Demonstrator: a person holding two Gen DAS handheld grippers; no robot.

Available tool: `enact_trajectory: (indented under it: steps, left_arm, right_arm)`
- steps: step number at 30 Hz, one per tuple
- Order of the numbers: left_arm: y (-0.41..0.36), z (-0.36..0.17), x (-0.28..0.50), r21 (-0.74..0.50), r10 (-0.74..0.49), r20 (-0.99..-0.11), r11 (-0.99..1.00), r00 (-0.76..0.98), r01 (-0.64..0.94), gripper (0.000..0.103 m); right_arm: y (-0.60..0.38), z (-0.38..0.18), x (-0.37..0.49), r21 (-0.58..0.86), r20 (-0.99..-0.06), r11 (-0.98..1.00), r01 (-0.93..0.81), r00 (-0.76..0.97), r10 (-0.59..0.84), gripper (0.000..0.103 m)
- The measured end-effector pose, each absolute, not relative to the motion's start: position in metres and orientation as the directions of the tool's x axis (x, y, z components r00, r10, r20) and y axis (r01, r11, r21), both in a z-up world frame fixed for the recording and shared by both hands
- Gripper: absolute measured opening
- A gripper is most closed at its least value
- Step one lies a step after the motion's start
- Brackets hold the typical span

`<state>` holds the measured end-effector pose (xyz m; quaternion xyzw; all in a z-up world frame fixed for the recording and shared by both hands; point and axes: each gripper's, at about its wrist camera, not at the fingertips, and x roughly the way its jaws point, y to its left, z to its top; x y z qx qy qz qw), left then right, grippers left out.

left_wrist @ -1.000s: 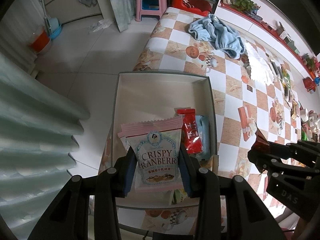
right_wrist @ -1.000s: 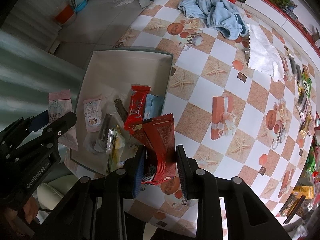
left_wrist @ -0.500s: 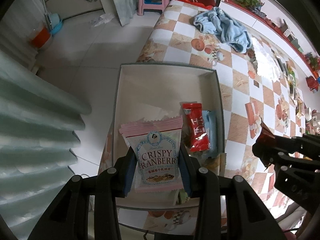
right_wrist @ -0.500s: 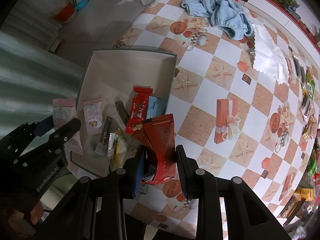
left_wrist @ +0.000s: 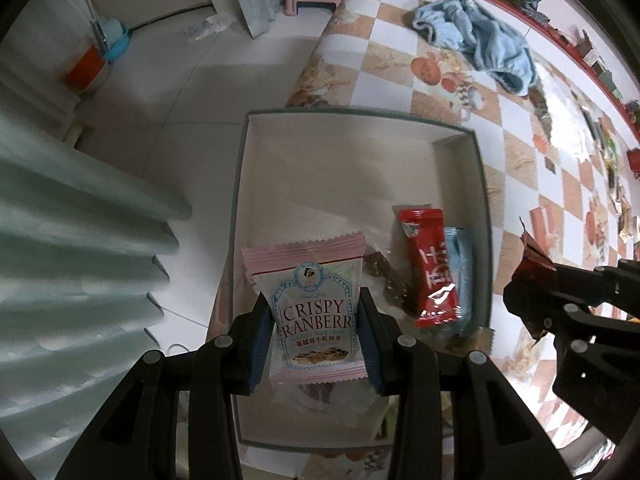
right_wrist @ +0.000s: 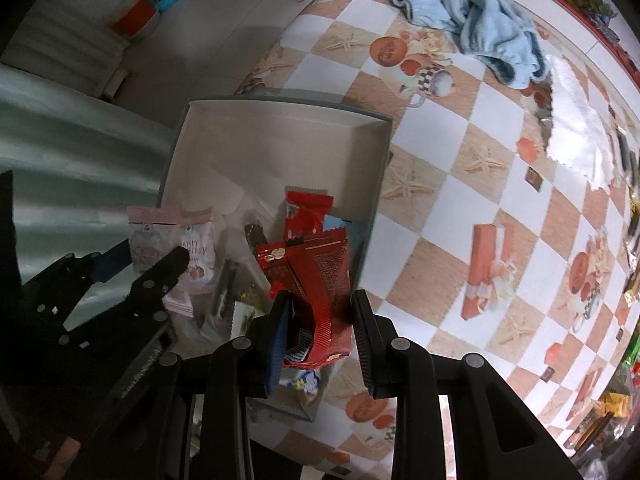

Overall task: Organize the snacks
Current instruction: 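Carry the Crispy Cranberry bag and red candy over the white tray with both tools, then open left tool dropping the cranberry bag while right tool releases the red candy into tray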

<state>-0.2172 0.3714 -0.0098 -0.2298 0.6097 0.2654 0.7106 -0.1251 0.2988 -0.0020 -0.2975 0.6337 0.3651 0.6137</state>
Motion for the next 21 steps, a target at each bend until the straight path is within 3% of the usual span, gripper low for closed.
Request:
enact_trajectory:
  steps: [10,13,15,16,17,21]
  left_arm:
    - [0.375,-0.036,-0.210,-0.007,0.068,-0.994,0.758,0.089,-0.652,0.045]
    - [0.373,-0.038,-0.210,-0.015,0.063,-0.993,0.764,0.098,-0.645,0.055]
    - [0.372,-0.036,-0.211,-0.014,0.071,-0.992,0.766,0.106,-0.643,0.071]
    - [0.371,-0.035,-0.212,-0.010,0.079,-0.991,0.766,0.110,-0.643,0.078]
    - [0.370,-0.032,-0.213,-0.020,0.080,-0.989,0.766,0.126,-0.643,0.079]
    - [0.366,-0.026,-0.213,-0.022,0.090,-0.986,0.770,0.143,-0.637,0.083]
  right_arm:
    - [0.316,-0.030,-0.126,0.123,-0.992,0.556,-0.822,-0.111,0.056,0.032]
    - [0.317,-0.034,-0.129,0.131,-0.991,0.553,-0.823,-0.127,0.046,0.033]
    - [0.317,-0.034,-0.128,0.130,-0.991,0.555,-0.822,-0.125,0.046,0.051]
    - [0.316,-0.032,-0.128,0.127,-0.992,0.557,-0.820,-0.117,0.053,0.074]
    - [0.315,-0.030,-0.128,0.124,-0.992,0.558,-0.821,-0.108,0.062,0.083]
    - [0.310,-0.027,-0.127,0.123,-0.992,0.565,-0.816,-0.110,0.056,0.083]
